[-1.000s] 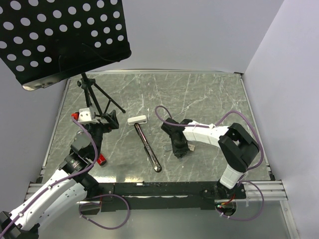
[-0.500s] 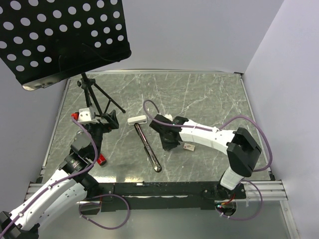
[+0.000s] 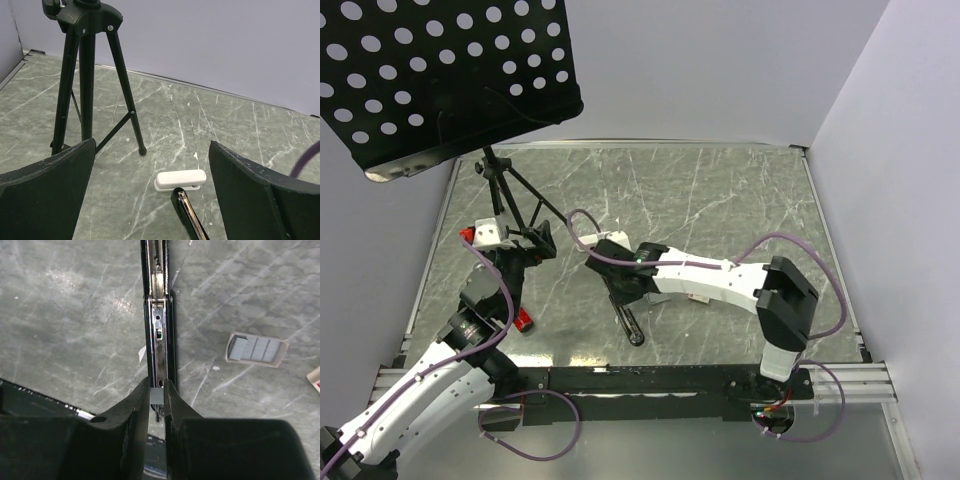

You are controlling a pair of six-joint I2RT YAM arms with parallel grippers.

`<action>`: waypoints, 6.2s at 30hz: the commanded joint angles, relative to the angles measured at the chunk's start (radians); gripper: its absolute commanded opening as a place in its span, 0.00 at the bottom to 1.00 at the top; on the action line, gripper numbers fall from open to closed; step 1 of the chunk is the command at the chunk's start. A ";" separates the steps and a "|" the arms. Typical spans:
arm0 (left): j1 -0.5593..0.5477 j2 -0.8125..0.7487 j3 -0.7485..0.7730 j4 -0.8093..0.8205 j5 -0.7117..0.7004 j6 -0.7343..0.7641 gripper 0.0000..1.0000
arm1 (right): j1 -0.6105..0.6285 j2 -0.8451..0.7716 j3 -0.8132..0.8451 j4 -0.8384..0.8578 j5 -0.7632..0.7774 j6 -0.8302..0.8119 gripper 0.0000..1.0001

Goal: Load the staples into the stapler

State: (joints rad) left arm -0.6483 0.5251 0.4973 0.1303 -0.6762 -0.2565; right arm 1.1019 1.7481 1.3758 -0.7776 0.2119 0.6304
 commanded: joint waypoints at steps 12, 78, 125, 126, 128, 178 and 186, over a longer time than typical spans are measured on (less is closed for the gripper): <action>0.004 -0.016 0.006 0.025 -0.008 -0.007 0.99 | 0.033 0.076 0.016 0.031 0.018 0.012 0.14; 0.006 -0.014 0.004 0.026 0.012 -0.006 0.99 | 0.041 0.126 -0.041 0.020 -0.002 0.023 0.15; 0.006 -0.007 0.006 0.020 0.020 -0.009 1.00 | -0.056 0.082 0.022 0.066 0.009 -0.008 0.53; 0.006 -0.005 0.004 0.020 0.020 -0.009 0.99 | -0.057 0.083 0.014 0.064 0.006 0.005 0.53; 0.004 -0.005 0.004 0.020 0.018 -0.007 1.00 | -0.059 0.080 -0.016 0.066 -0.005 0.012 0.53; 0.004 0.004 0.006 0.022 0.030 -0.015 1.00 | 0.033 -0.070 -0.141 -0.068 -0.072 0.040 0.54; 0.006 -0.005 0.021 -0.040 0.056 -0.082 0.99 | 0.013 -0.044 -0.041 0.006 -0.058 -0.023 0.62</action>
State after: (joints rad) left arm -0.6483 0.5289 0.4973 0.1226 -0.6498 -0.2771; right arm 1.1248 1.7191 1.2606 -0.8162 0.1352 0.6434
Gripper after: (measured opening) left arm 0.995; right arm 0.585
